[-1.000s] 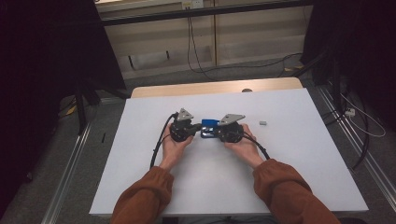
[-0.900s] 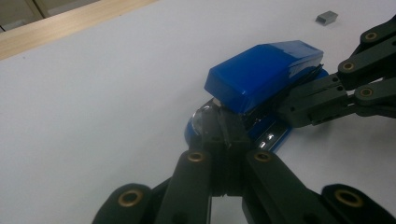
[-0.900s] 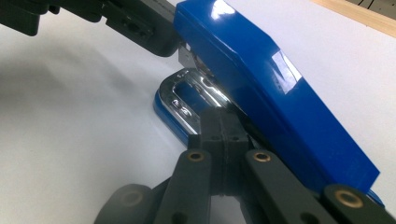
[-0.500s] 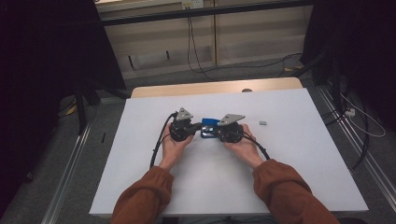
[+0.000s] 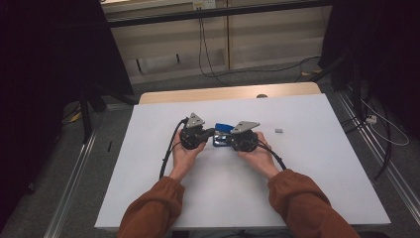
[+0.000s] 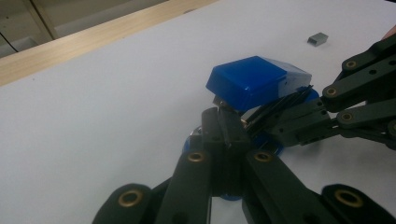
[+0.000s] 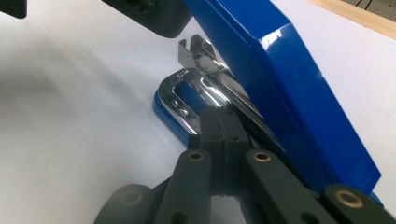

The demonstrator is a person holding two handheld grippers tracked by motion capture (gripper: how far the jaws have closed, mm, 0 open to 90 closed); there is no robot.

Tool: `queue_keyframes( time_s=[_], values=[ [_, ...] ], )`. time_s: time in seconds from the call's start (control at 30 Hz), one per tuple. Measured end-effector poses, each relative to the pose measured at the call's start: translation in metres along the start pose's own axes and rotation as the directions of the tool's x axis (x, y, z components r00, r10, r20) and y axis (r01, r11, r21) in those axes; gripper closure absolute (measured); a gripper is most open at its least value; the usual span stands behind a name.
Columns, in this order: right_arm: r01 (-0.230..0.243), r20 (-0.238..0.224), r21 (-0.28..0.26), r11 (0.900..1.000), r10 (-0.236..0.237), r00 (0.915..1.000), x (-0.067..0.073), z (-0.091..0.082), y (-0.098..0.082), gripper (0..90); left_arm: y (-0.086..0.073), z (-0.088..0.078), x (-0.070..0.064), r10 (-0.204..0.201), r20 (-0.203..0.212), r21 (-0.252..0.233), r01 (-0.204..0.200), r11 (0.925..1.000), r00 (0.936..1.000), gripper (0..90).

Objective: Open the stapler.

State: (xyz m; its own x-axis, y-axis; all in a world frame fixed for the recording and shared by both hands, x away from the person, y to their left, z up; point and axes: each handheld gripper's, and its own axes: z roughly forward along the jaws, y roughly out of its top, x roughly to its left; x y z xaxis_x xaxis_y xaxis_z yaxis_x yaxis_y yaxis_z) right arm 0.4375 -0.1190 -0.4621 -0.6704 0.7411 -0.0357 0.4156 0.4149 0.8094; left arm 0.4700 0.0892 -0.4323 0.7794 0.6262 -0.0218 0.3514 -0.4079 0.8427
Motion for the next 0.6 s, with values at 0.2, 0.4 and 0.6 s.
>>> queue_keyframes(
  time_s=[0.2, 0.4, 0.6],
  values=[
    [-0.001, -0.002, 0.001, 1.0, 0.001, 1.0, -0.0002, -0.0001, 0.0, 90.0, 0.002, -0.0006, -0.0005, -0.006, -0.001, -0.002, 0.006, 1.0, 1.0, 90.0],
    [-0.004, -0.007, 0.003, 1.0, 0.004, 1.0, -0.0008, 0.0, 0.0005, 90.0, 0.0061, -0.0016, -0.0016, -0.01, 0.004, -0.015, 0.01, 0.9998, 0.9999, 90.0],
    [-0.007, -0.011, 0.001, 1.0, 0.007, 0.9999, -0.0013, 0.0, 0.0002, 90.0, 0.0097, -0.0015, -0.0024, -0.018, 0.003, -0.025, 0.018, 0.9995, 0.9998, 90.0]
  ],
)
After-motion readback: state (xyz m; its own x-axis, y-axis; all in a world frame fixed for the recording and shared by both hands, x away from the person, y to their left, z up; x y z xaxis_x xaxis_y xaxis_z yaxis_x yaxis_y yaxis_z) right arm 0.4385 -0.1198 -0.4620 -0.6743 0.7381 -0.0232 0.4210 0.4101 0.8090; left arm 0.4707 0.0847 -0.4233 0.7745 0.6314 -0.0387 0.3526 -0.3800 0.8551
